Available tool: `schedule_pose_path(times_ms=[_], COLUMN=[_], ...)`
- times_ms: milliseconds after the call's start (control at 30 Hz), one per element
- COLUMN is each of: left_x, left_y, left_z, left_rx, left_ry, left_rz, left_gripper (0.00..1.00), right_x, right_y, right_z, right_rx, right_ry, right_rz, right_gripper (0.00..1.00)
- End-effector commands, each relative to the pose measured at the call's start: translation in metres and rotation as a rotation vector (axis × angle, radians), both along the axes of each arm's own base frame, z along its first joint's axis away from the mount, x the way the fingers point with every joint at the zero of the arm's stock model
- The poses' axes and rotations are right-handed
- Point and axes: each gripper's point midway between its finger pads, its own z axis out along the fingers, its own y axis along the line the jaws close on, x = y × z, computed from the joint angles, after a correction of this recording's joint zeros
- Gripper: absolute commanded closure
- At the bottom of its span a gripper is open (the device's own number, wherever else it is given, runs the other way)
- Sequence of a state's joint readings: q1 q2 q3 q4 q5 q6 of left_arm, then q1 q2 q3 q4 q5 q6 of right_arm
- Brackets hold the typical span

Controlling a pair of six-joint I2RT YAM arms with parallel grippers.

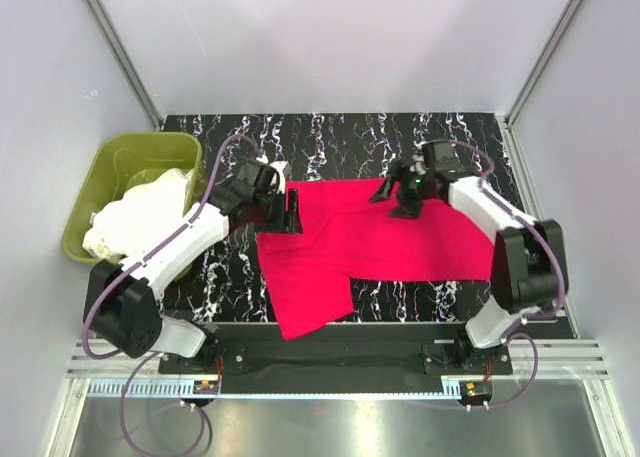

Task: Fold and stack the t-shirts
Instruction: Fold the tshirt

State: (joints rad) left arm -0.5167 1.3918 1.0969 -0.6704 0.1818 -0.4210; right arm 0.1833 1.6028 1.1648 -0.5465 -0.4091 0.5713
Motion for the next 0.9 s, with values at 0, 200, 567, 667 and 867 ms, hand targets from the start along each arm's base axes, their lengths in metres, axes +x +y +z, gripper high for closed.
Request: schedule_pose_path(times_ms=[0, 200, 567, 667, 867], left_x=[0.022, 0.038, 0.057, 0.061, 0.063], left_y=[-0.008, -0.032, -0.050, -0.050, -0.046], left_z=[0.006, -0.037, -0.087, -0.090, -0.107], left_rx=[-0.044, -0.005, 0.130, 0.150, 0.207], left_ry=[-0.089, -0.032, 0.029, 0.035, 0.062], left_rz=[-0.053, -0.126, -0.125, -0.121, -0.089], left_gripper=[0.37, 0.51, 0.43, 0.44, 0.55], right_x=[0.019, 0.019, -0.003, -0.004, -0.004], right_y=[0.063, 0.065, 0.082, 0.084, 0.093], right_z=[0.003, -0.020, -0.027, -0.026, -0.035], right_rx=[0.275, 0.245, 0.309, 0.312, 0.321], right_ry=[0.029, 0.117, 0.175, 0.183, 0.214], right_rz=[0.044, -0.010, 0.104, 0.116, 0.127], right_gripper=[0.24, 0.43, 0.67, 0.69, 0.80])
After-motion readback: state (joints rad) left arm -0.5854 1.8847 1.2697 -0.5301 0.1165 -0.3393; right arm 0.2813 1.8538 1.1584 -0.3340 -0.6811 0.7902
